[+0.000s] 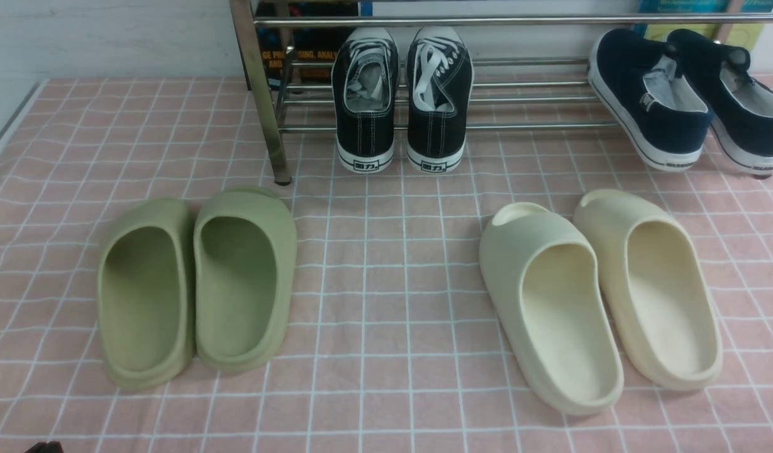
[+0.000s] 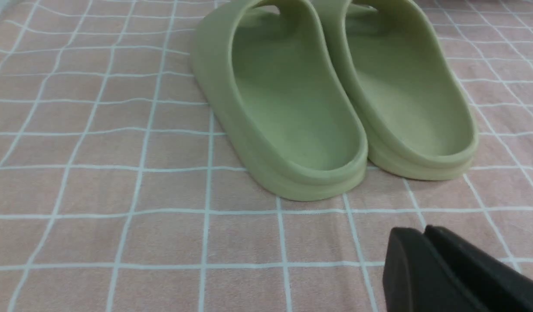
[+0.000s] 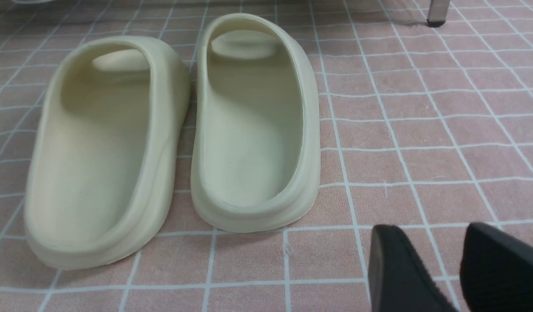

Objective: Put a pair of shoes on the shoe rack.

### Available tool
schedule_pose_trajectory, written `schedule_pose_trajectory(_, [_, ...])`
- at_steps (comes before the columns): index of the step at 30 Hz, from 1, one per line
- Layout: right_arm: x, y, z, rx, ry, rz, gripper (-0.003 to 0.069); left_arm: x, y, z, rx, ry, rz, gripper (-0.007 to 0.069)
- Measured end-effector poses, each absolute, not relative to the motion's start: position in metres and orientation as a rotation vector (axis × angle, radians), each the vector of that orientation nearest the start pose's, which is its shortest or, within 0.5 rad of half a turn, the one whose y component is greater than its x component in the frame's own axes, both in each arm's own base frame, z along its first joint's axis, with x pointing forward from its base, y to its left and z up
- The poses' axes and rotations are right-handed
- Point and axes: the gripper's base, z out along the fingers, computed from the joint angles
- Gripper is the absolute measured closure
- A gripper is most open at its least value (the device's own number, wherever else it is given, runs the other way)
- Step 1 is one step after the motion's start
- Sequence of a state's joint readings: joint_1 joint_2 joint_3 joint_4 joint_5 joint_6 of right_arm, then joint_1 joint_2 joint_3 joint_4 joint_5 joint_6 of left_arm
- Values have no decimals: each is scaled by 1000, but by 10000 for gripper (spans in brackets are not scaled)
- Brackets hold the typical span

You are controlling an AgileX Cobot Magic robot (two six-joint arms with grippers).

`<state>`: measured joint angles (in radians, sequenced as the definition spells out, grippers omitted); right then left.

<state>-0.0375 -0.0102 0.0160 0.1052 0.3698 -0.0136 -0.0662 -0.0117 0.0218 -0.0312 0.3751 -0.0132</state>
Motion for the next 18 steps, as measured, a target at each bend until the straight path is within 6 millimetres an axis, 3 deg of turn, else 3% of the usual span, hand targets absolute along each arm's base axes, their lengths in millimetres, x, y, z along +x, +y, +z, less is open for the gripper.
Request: schedule_pose_trajectory(18, [53,1,175,87,1856,68,419,52,-5,173,35,1870,-87,553])
